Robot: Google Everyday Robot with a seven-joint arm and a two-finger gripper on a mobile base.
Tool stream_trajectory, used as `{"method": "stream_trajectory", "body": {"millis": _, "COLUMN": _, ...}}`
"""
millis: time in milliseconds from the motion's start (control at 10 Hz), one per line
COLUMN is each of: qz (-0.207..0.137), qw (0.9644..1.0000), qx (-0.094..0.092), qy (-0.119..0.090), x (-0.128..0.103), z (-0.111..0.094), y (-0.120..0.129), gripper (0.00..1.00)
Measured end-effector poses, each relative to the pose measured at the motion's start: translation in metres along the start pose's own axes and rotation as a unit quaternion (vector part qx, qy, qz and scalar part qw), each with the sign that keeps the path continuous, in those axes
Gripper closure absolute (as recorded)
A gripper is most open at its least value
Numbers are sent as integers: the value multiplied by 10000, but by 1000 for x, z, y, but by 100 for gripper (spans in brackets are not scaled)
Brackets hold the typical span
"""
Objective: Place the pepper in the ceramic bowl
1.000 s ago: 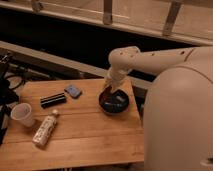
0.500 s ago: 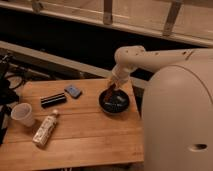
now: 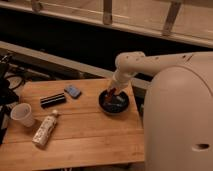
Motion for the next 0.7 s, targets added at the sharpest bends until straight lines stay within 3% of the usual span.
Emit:
{"method": "stream_trajectory", "body": {"millis": 100, "qz": -20, "qw": 10000, "qx": -9, "qy": -9, "x": 3, "z": -3, "y": 2, "gripper": 81}}
{"method": "stream_trajectory", "body": {"millis": 400, "qz": -19, "qw": 10000, "qx": -18, "qy": -6, "x": 3, "z": -6, "y": 4, "gripper": 53}}
{"method": "stream_trajectory", "body": {"millis": 700, "qz": -32, "qw": 10000, "qx": -24, "qy": -8, "x": 4, "z": -2, "y": 4, "gripper": 51}}
